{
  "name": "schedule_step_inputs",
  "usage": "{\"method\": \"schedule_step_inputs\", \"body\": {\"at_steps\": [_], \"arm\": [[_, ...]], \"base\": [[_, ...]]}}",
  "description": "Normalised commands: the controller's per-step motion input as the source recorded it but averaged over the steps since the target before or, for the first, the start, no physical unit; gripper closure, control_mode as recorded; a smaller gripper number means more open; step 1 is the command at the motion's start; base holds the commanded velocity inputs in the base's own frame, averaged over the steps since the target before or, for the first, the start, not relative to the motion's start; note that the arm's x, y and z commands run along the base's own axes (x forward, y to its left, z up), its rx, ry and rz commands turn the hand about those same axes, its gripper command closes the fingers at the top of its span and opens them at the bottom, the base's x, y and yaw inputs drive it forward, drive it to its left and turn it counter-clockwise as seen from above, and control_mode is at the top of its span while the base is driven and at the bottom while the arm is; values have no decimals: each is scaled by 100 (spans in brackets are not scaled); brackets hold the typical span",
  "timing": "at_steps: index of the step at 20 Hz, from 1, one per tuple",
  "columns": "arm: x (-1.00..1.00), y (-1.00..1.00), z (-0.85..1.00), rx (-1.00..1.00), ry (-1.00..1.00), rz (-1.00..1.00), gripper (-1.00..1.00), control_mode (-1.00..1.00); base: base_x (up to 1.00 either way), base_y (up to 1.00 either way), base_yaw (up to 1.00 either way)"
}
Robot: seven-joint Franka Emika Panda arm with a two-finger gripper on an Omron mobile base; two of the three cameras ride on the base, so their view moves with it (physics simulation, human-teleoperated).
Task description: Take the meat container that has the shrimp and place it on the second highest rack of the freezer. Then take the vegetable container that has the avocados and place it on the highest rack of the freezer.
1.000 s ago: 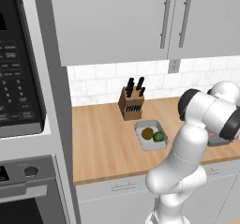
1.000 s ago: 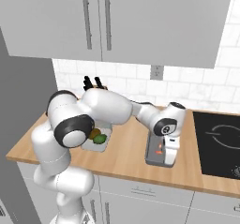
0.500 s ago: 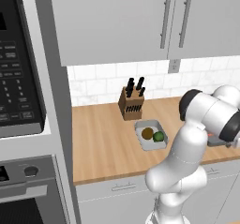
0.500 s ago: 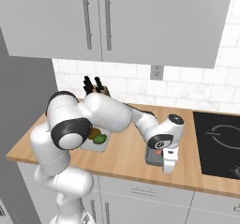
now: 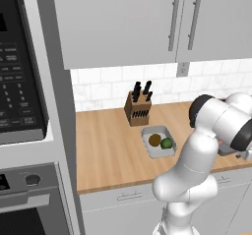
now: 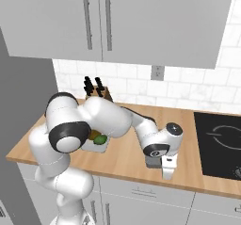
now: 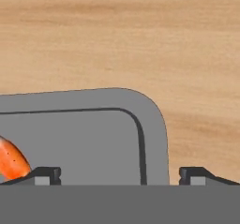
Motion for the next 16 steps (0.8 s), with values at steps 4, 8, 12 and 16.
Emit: {"method": "schedule_step_inputs", "body": {"at_steps": [4,8,12,16], "arm": [[0,0,0,0,0,0,-100,-100],[0,0,0,0,0,0,100,-100],[0,0,0,0,0,0,100,-100],[0,0,0,0,0,0,100,-100]], "base": [[0,0,0],[0,0,0],[0,0,0],[0,0,0]]}}
